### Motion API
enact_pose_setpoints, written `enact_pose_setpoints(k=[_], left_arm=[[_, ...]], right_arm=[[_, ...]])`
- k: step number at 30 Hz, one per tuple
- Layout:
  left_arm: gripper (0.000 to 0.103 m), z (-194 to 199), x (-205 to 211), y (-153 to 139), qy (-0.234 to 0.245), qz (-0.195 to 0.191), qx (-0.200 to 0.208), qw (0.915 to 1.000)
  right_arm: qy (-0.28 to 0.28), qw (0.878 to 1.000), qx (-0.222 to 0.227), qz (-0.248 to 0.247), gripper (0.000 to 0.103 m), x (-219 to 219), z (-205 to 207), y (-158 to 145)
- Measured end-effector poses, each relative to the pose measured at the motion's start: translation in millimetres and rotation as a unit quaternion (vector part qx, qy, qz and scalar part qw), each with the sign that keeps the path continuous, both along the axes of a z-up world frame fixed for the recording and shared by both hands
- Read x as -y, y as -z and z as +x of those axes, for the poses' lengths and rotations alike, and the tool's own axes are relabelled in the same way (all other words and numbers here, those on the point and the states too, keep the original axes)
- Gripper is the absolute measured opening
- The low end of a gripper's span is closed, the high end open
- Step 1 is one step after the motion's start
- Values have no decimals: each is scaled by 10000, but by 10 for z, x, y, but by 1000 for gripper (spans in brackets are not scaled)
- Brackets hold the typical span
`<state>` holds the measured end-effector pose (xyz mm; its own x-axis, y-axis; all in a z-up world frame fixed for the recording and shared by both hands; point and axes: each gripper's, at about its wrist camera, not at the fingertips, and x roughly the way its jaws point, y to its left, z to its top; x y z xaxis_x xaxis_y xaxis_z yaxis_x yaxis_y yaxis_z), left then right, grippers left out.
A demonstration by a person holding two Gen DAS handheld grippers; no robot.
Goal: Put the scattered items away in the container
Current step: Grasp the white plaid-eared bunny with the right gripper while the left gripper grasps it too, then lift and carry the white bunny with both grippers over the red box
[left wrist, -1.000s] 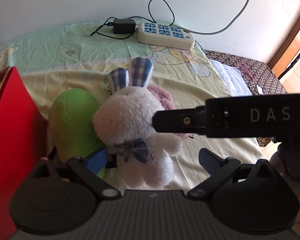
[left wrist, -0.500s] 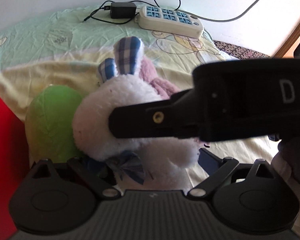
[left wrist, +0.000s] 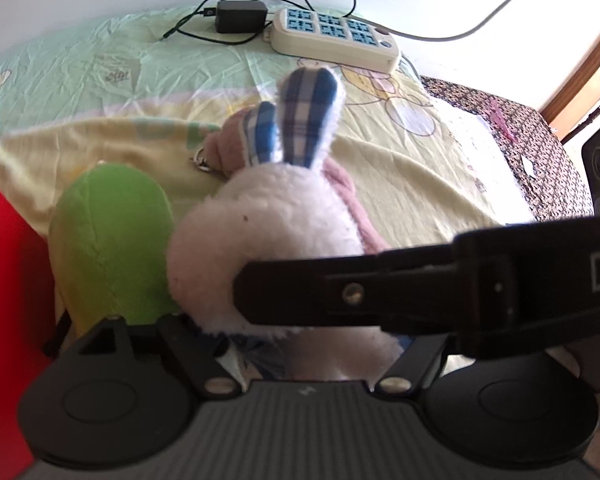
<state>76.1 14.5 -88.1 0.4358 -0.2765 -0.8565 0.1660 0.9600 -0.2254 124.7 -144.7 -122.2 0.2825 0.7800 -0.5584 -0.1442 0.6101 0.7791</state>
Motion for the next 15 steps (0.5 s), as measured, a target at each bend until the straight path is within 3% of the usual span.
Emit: enact_pose_setpoints(k=[15], left_arm=[[76, -746, 60, -229, 421, 280, 220, 9985]], right_arm=[[-85, 9997, 121, -195, 57, -119, -702, -233]])
